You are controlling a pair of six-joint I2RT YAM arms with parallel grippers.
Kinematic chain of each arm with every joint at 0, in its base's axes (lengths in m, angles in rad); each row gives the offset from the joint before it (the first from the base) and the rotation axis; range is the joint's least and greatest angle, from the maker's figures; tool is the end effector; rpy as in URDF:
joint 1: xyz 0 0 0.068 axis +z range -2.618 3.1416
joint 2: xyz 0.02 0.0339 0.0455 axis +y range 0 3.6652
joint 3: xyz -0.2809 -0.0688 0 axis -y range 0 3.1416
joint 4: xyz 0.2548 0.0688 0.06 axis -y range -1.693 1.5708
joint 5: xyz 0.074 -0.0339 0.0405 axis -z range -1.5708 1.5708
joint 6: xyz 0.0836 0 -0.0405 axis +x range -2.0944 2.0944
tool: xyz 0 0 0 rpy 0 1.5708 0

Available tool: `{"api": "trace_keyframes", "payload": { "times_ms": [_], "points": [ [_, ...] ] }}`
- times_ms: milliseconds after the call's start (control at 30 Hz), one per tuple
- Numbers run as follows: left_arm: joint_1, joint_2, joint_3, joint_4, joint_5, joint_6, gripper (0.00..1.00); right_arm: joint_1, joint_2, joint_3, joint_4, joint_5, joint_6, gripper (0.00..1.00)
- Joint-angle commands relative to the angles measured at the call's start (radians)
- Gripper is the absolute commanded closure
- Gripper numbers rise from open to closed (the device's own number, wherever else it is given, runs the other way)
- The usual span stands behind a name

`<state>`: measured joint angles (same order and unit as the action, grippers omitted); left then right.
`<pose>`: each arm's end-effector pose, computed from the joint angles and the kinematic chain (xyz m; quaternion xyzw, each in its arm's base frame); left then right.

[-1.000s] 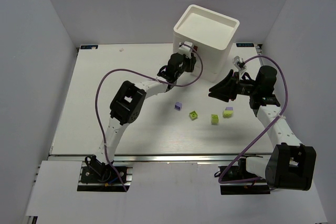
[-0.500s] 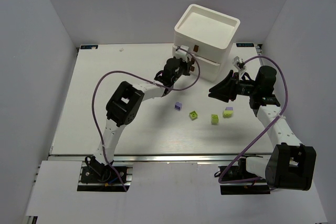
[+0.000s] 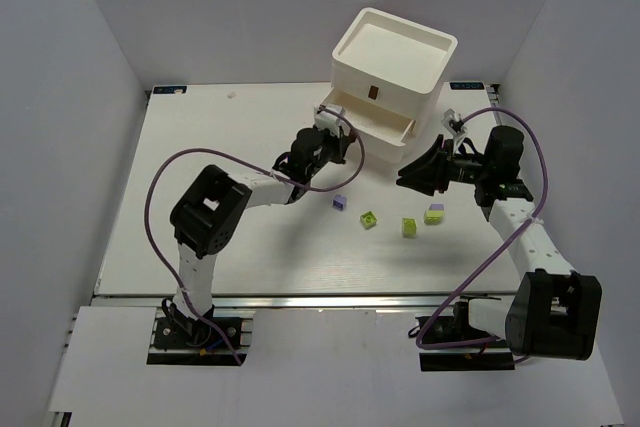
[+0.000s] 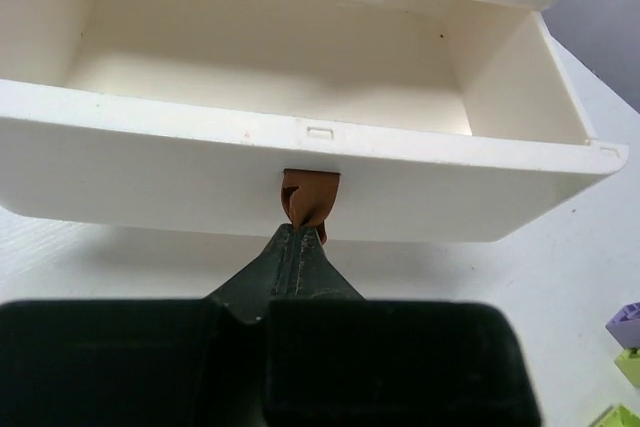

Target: Sort the legos into containers by color

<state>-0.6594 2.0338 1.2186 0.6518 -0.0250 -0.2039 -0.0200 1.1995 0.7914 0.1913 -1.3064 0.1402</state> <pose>0.4117 -0.3165 0.1949 0.1643 0.7445 -0.2620 0.5916 0.2709 0.0753 0.3086 -0.3300 0.6475 0.5027 0.4681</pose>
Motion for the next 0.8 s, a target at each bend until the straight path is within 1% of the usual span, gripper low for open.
{"api": "trace_keyframes", "payload": {
  "times_ms": [0,33,67,100,133,167,200,233,267,300,333,400,433,467,500,533,567,600,633,667,700,733,767],
  "points": [
    [0.003,-0.093,-0.031,0.028,0.010,-0.014,1.00,-0.005,0.006,0.049,-0.045,0.010,-0.066,0.54],
    [0.003,-0.095,-0.012,-0.012,0.008,-0.020,0.98,0.000,0.011,0.063,-0.068,0.006,-0.089,0.51],
    [0.003,-0.095,-0.001,-0.029,0.008,-0.026,0.74,0.000,0.015,0.074,-0.140,-0.001,-0.123,0.49],
    [0.003,-0.096,0.007,-0.041,0.010,-0.031,0.57,0.002,0.020,0.086,-0.183,-0.008,-0.213,0.41],
    [0.003,-0.101,0.010,-0.053,0.010,-0.046,0.43,0.006,0.026,0.116,-0.246,-0.026,-0.270,0.23],
    [0.003,-0.106,0.012,-0.060,0.013,-0.054,0.33,0.008,0.032,0.136,-0.306,-0.034,-0.339,0.13],
    [0.003,-0.119,0.010,-0.067,0.019,-0.061,0.28,0.011,0.037,0.158,-0.452,-0.030,-0.414,0.11],
    [0.003,-0.133,0.007,-0.087,0.022,-0.084,0.26,0.017,0.041,0.190,-0.510,-0.018,-0.553,0.11],
    [0.003,-0.145,-0.002,-0.098,0.023,-0.094,0.26,0.018,0.041,0.196,-0.551,-0.016,-0.604,0.11],
    [0.013,-0.164,-0.011,-0.113,0.023,-0.100,0.26,0.049,0.043,0.198,-0.629,-0.020,-0.673,0.11],
    [0.014,-0.205,-0.020,-0.147,0.057,-0.121,0.26,0.060,0.051,0.198,-0.660,-0.019,-0.788,0.11],
    [0.023,-0.263,-0.080,-0.158,0.071,-0.134,0.26,0.092,0.061,0.195,-0.720,-0.007,-0.907,0.11],
    [0.023,-0.340,-0.103,-0.185,0.068,-0.131,0.26,0.104,0.074,0.196,-0.812,0.013,-1.074,0.11],
    [0.023,-0.378,-0.119,-0.207,0.063,-0.129,0.26,0.135,0.077,0.195,-0.843,0.030,-1.138,0.11],
    [0.023,-0.455,-0.151,-0.265,0.066,-0.126,0.25,0.152,0.086,0.189,-0.868,0.068,-1.238,0.12],
    [0.023,-0.495,-0.163,-0.303,0.066,-0.126,0.27,0.158,0.086,0.180,-0.868,0.096,-1.239,0.12],
    [0.023,-0.535,-0.174,-0.340,0.085,-0.126,0.30,0.184,0.089,0.172,-0.865,0.123,-1.317,0.12],
    [0.032,-0.570,-0.183,-0.390,0.097,-0.126,0.35,0.222,0.095,0.155,-0.866,0.186,-1.364,0.12],
    [0.032,-0.608,-0.185,-0.497,0.109,-0.118,0.61,0.253,0.100,0.148,-0.845,0.221,-1.396,0.12],
    [0.032,-0.671,-0.186,-0.544,0.140,-0.105,0.76,0.270,0.109,0.140,-0.825,0.258,-1.425,0.12],
    [0.032,-0.704,-0.191,-0.588,0.160,-0.077,0.85,0.299,0.120,0.140,-0.807,0.347,-1.432,0.12],
    [0.032,-0.733,-0.214,-0.645,0.180,-0.028,0.88,0.328,0.149,0.144,-0.793,0.389,-1.439,0.11],
    [0.032,-0.798,-0.232,-0.676,0.192,0.000,0.85,0.344,0.169,0.152,-0.782,0.427,-1.452,0.11]
  ]
}}
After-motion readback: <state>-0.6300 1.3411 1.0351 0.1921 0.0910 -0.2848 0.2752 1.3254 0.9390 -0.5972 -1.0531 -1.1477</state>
